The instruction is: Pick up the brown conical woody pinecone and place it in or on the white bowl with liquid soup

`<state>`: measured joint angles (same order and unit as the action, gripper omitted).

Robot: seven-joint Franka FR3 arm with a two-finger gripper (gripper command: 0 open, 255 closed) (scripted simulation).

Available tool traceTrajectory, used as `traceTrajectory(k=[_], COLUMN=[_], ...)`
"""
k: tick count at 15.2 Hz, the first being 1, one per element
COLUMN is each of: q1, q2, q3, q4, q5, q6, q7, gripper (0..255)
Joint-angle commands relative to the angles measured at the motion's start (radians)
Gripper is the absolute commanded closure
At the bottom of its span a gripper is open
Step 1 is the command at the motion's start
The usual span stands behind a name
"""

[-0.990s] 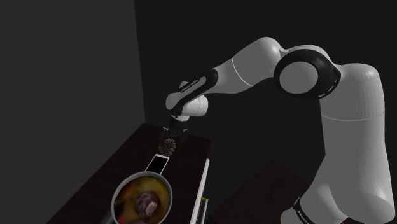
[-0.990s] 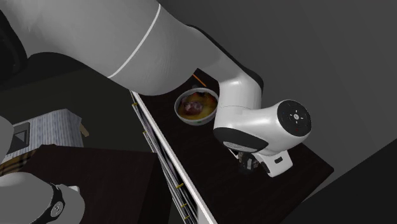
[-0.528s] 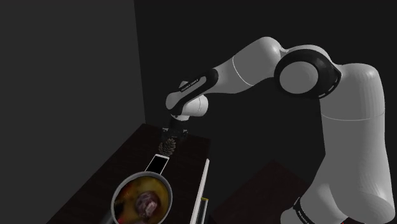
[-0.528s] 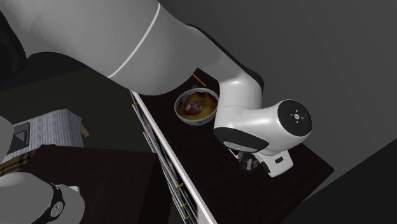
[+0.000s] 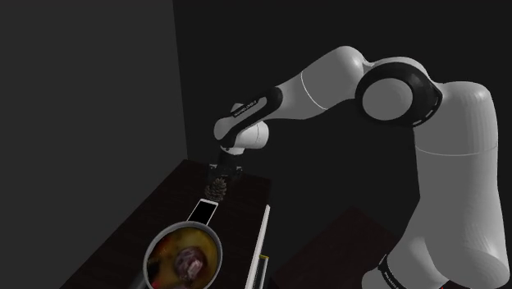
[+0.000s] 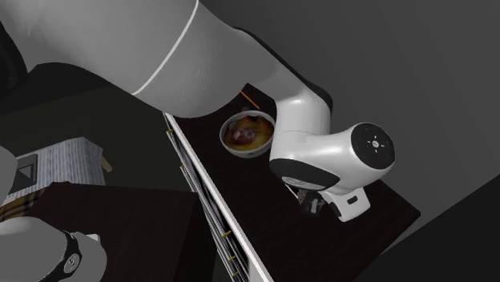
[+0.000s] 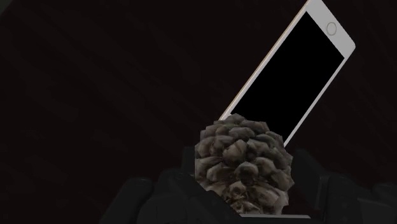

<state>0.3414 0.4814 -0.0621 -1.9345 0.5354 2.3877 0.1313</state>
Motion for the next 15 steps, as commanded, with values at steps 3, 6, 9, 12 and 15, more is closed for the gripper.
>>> traceTrajectory(k=[3,6,9,12,15], q1=[0.005,0.008,0.011,0.011,0.24], q2=[-0.037,-0.064,-0.09,-0.101,-0.112], q3=[-0.008,-0.014,-0.02,-0.022,-0.133], q4=[-0.002,0.0,0.005,0.003,-0.016], q5=[-0.017,-0.03,-0.044,-0.048,-0.37], q6=[-0.032,-0.06,-0.088,-0.096,-0.027], q7=[0.021,0.038,0.054,0.059,0.507], gripper=[255,255,255,255,0])
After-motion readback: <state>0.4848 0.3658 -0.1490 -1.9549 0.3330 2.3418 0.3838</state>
